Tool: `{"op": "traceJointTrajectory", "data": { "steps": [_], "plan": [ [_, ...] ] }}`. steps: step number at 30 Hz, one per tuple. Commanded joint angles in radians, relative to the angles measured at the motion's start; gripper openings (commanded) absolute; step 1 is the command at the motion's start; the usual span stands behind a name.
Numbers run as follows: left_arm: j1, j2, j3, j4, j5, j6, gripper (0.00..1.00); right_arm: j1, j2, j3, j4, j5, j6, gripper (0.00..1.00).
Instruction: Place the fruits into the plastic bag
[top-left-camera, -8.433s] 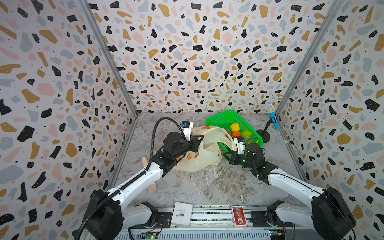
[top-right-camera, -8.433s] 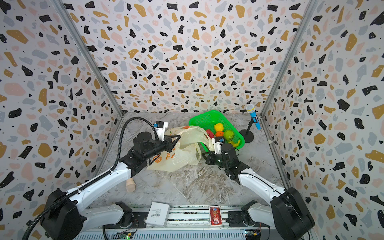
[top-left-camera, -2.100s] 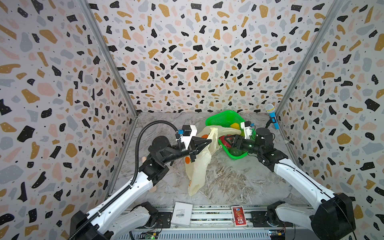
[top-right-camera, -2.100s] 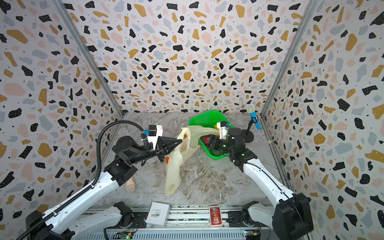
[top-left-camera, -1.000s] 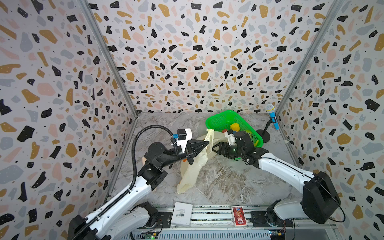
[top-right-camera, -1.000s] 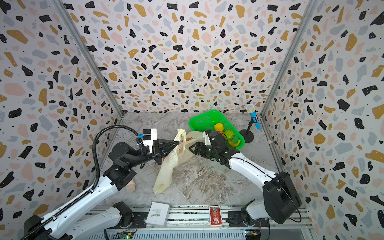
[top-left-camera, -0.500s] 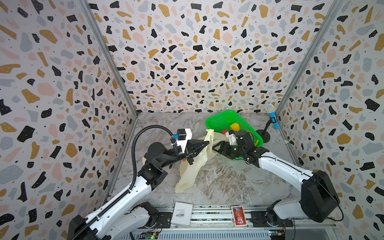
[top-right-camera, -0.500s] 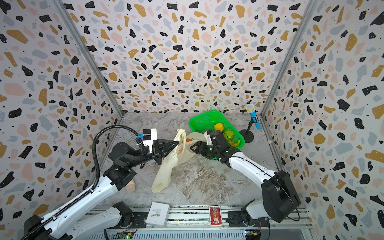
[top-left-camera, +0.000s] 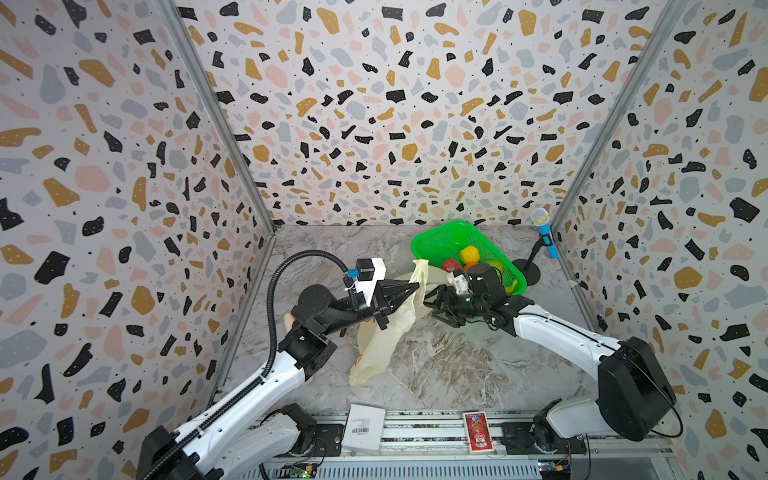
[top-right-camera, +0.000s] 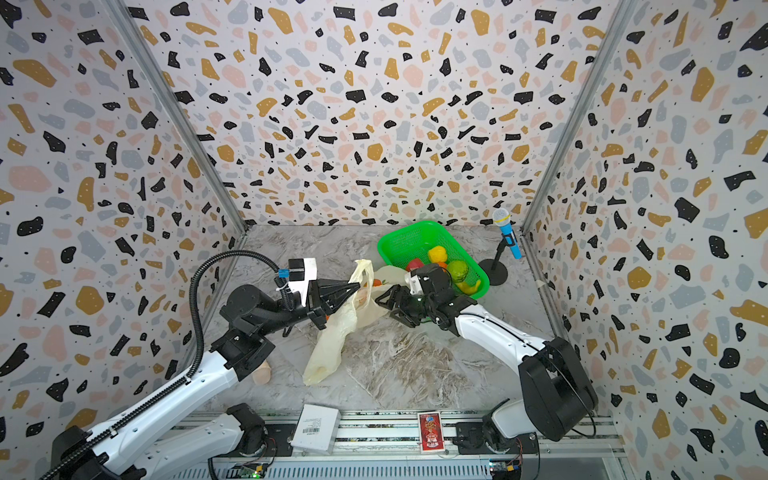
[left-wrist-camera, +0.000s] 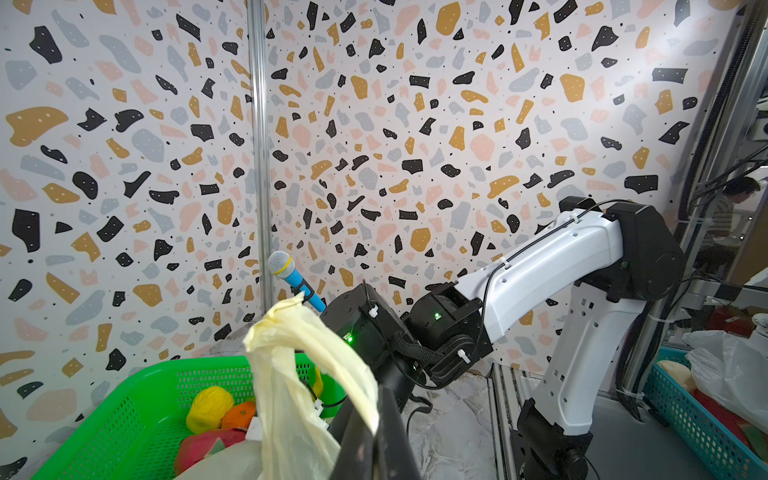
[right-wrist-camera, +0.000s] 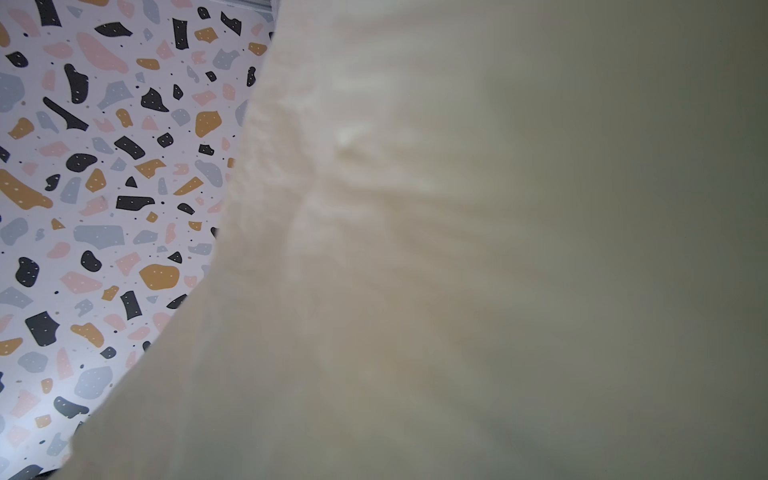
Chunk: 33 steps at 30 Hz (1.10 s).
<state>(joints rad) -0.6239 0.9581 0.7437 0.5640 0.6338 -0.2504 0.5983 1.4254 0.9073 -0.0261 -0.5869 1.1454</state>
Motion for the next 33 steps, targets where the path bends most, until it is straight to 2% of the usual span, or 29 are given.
{"op": "traceJointTrajectory", "data": {
  "steps": [1,4,8,11,14,15,18,20,21,23,26,29,31,33],
  "plan": [
    [-0.004,-0.001,-0.004,0.069,0.002,0.006,0.0,0.033,-0.026,0.011,0.026,0.001,0.083,0.75],
    [-0.007,0.001,-0.005,0.068,0.004,0.008,0.0,0.054,-0.034,-0.004,0.057,0.018,0.128,0.74],
    [-0.016,0.004,-0.013,0.087,0.004,-0.002,0.0,0.072,-0.026,-0.022,0.11,0.063,0.199,0.64],
    [-0.023,0.005,-0.016,0.104,0.01,-0.016,0.0,0.072,-0.003,-0.04,0.18,0.087,0.259,0.44],
    [-0.024,-0.007,-0.019,0.106,0.014,-0.026,0.0,0.07,0.012,-0.043,0.236,0.093,0.277,0.05],
    [-0.024,-0.013,-0.021,0.105,0.007,-0.026,0.0,0.067,0.011,-0.031,0.226,0.095,0.255,0.0],
    [-0.019,-0.041,-0.023,0.078,-0.031,-0.033,0.0,0.056,-0.019,0.038,0.104,0.155,0.103,0.0],
    [-0.009,-0.061,-0.015,0.035,-0.074,-0.038,0.0,0.05,-0.038,0.121,-0.021,0.231,-0.055,0.0],
    [-0.005,-0.069,-0.01,0.01,-0.093,-0.04,0.21,0.048,-0.043,0.16,-0.07,0.264,-0.13,0.0],
    [0.005,-0.079,0.005,-0.03,-0.055,-0.046,1.0,0.045,-0.049,0.238,-0.153,0.324,-0.283,0.0],
    [0.016,-0.071,0.056,-0.108,0.01,-0.066,0.99,0.037,-0.045,0.317,-0.232,0.351,-0.468,0.0],
    [0.054,-0.063,0.118,-0.242,-0.02,-0.06,0.99,0.033,-0.047,0.354,-0.303,0.394,-0.597,0.0],
    [0.097,-0.051,0.159,-0.341,-0.047,-0.052,0.99,0.009,-0.074,0.318,-0.284,0.353,-0.629,0.0],
    [0.149,-0.042,0.168,-0.339,-0.031,-0.09,0.99,-0.028,-0.111,0.254,-0.231,0.282,-0.621,0.0]
  ]
}}
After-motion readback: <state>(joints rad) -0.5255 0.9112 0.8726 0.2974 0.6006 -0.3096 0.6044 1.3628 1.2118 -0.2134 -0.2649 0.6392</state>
